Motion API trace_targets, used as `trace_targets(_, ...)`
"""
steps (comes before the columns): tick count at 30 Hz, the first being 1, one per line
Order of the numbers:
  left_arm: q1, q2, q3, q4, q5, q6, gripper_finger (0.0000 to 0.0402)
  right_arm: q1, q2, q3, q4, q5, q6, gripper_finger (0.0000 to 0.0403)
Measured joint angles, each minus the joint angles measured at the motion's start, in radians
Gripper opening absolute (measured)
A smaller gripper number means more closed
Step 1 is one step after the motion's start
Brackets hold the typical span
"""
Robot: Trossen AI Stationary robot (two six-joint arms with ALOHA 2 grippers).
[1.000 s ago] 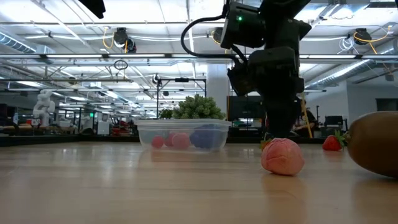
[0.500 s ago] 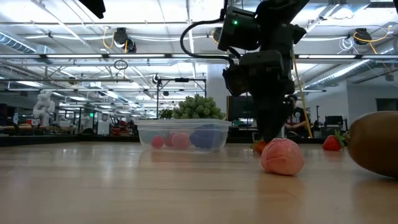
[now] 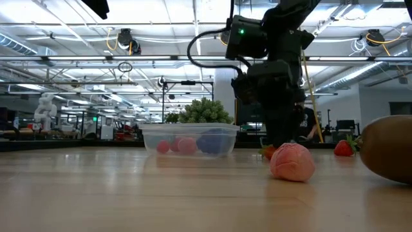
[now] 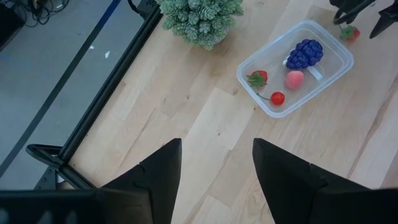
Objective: Pick and placing Produce into tupperware
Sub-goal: Put the left strawberry into the transparent bin
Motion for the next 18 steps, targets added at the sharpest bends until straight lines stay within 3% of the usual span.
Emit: trace_targets(18,0.0,0.0,0.0,0.0,0.0,0.0,0.0196,-0.01,0.023,-0.002,0.028,0.0,-0.006,0.0236)
